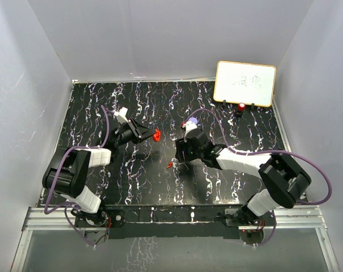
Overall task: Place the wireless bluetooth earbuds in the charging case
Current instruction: Pick up the earbud from the center of the board.
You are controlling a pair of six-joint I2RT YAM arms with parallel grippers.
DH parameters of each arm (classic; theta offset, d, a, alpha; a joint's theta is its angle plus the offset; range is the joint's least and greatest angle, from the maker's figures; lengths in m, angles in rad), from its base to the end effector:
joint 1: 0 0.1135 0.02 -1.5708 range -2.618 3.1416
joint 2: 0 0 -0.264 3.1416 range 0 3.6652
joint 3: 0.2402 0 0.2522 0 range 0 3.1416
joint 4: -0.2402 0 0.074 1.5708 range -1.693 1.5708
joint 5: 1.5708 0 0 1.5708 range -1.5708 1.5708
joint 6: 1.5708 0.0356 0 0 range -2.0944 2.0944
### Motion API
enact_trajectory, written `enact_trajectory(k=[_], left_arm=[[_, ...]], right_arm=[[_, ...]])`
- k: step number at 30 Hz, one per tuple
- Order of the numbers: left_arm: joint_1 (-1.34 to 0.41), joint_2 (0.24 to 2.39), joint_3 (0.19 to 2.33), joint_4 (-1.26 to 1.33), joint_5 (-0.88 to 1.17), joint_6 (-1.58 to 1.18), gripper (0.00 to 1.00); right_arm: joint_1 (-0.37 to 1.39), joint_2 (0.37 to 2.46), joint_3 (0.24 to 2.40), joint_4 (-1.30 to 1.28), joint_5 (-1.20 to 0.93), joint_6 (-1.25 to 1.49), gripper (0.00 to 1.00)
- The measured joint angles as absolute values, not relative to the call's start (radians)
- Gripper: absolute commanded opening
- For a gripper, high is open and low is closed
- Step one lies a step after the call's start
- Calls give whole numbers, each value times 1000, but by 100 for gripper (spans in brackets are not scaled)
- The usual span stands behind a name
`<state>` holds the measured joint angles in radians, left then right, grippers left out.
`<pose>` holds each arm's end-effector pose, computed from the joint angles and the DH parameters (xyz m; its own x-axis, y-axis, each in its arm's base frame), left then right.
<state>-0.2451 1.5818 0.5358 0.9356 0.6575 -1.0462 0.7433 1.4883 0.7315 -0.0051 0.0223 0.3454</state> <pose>0.2849 -0.0937 0.1843 -0.7298 -0.5236 -0.4395 0.2988 0.3339 -0.8940 0.2191 0.2003 0.1764 -0.7033 -0.1866 -0.6860 -0.4533 0.8610 0.2305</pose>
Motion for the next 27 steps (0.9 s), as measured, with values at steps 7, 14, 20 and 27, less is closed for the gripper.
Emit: enact_trajectory(k=[7,14,20,27], left_arm=[[-245,1582,536,934,658,-1044,0],[-245,1582,535,935,658,-1044,0],[-245,1582,536,935,658,-1044,0],[-245,1582,536,934,658,-1044,0]], right_arm=[[794,1495,764,-23,22,353,48],[819,1512,765,-25,1,386,47],[845,1565,781,-27,-3,395,45],[857,1579,783,-25,-6,399,43]])
